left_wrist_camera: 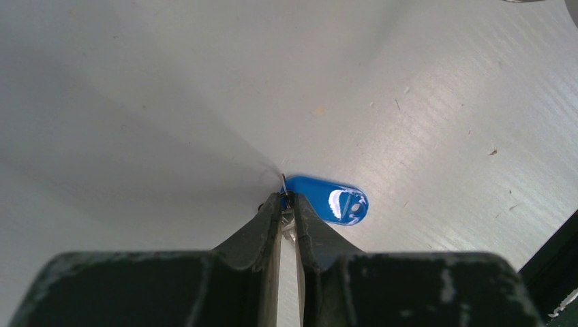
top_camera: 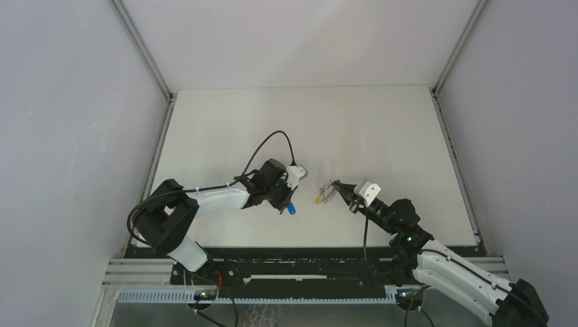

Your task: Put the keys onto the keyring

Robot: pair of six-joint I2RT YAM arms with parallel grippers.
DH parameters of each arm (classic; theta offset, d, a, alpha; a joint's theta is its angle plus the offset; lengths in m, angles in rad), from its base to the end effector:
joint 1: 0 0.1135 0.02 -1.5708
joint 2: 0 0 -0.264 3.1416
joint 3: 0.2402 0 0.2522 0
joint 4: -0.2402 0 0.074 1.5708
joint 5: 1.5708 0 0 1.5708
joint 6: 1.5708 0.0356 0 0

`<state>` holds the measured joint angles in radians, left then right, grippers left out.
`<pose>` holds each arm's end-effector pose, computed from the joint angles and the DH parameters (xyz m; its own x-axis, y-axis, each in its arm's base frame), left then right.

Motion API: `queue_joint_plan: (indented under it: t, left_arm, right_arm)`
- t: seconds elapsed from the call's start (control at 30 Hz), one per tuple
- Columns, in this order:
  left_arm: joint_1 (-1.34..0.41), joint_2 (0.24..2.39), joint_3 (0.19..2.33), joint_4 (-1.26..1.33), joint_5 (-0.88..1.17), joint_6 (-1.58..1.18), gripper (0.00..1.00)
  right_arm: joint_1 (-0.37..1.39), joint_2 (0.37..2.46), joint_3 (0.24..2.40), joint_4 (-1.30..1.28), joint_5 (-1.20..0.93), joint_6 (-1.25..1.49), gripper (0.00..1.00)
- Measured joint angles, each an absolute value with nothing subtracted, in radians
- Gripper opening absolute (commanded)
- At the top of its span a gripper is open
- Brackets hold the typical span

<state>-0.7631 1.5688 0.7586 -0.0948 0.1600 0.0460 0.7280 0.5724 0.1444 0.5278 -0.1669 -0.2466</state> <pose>0.2123 -0.2109 0.1556 -0.5331 0.5727 -0.6228 0.7788 0.6198 -0.0968 0.1113 0.1072 0.2203 0.2624 -0.0886 -0.9609 -0.7378 0.6234 -0.2589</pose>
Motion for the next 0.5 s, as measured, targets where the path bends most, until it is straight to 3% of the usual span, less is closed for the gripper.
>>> queue_joint_plan:
  t: [0.17,0.37,0.5]
  left_arm:
    - [-0.763,1.573,0.759,-0.091,0.160,0.045,0.14]
    - [-0.763,1.581,0.761,-0.077,0.160,0.045,0.01]
    - [-0.763,1.580,0.761,-0.075,0.160,0.045,0.00]
  right_arm:
    - [0.728,0.572,0.144,0.528,-0.167,-0.247,0.00]
    - [0.728,0.572,0.144,0.528,-0.167,-0.247,0.00]
    - [0.728,0.573,0.144,0.528,-0.170,-0.247,0.00]
